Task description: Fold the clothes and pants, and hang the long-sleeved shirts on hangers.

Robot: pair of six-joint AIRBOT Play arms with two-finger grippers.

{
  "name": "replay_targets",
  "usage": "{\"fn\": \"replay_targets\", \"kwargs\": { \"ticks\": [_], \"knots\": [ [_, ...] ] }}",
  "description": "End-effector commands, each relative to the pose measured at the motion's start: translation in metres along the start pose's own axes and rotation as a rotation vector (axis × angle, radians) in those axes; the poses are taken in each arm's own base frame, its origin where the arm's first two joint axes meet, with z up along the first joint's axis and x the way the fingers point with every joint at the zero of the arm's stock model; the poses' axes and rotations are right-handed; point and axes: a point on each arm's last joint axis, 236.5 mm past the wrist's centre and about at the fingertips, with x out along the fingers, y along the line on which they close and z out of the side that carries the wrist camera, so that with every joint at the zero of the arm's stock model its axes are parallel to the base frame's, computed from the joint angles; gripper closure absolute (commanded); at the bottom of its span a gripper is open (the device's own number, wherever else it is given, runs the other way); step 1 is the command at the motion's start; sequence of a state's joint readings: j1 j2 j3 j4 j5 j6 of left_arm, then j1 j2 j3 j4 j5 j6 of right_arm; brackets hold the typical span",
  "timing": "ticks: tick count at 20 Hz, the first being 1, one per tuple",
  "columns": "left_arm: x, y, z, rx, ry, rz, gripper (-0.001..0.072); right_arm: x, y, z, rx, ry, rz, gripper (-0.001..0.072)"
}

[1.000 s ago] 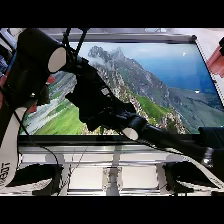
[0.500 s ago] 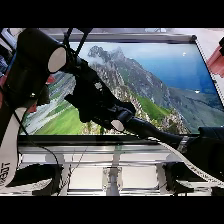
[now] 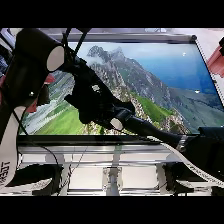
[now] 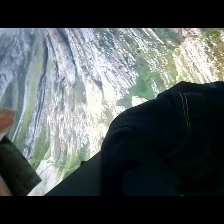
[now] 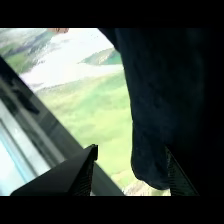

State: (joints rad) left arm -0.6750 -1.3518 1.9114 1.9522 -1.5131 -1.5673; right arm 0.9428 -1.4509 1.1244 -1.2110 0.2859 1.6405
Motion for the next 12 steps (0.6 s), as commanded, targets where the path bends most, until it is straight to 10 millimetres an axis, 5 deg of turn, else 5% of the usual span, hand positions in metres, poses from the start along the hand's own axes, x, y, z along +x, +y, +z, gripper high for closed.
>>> {"fn": "replay_targets", "kwargs": {
  "ticks": [1,6,12],
  "knots": [
    [0.003,0.012,-0.009,-0.019,0.038,0.017,0.0642,-0.02,0.006,-0.005,-0.038,0.063,0.003,0.0237],
    [0.003,0.015,-0.014,-0.017,0.058,0.021,0.0642,-0.025,0.009,0.009,-0.055,0.012,0.006,0.0237],
    [0.003,0.015,-0.02,0.0,0.082,0.019,0.0642,-0.026,-0.015,0.019,-0.075,-0.006,-0.038,0.0237]
  ]
}}
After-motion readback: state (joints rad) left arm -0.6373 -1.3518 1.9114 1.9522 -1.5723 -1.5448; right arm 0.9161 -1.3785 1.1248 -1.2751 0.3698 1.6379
